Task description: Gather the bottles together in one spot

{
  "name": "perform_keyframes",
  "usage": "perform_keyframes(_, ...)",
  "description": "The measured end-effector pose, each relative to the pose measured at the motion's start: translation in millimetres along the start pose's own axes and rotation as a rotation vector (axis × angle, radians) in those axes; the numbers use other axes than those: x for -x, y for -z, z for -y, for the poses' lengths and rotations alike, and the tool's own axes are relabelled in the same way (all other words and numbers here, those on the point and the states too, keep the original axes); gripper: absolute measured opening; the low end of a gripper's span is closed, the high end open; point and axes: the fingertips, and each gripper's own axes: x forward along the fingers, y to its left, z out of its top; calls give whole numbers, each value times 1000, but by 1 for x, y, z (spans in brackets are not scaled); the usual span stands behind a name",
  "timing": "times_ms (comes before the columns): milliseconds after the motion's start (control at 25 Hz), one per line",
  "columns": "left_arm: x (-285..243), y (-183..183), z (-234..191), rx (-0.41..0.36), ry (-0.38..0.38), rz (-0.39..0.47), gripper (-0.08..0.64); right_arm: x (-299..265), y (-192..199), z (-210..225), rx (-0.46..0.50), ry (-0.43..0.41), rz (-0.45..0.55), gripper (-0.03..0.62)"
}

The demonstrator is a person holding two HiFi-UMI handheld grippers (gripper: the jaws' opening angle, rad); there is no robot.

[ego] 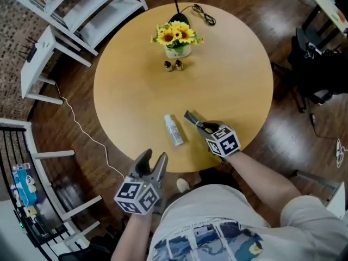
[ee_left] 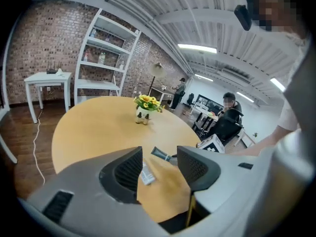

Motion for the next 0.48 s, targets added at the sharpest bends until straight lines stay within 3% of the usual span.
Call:
perform_keyframes(160, -57, -24, 29, 36, 130, -16, 202, 65, -29, -8, -95, -119, 178, 125)
perform_keyframes(320, -97, -40, 56, 228, 288, -43, 202, 132, -62, -32, -166, -259, 372, 126)
perform_keyframes(480, -114, -66, 99, 373, 484, -29, 202, 173, -78, -44, -176, -313, 502, 125)
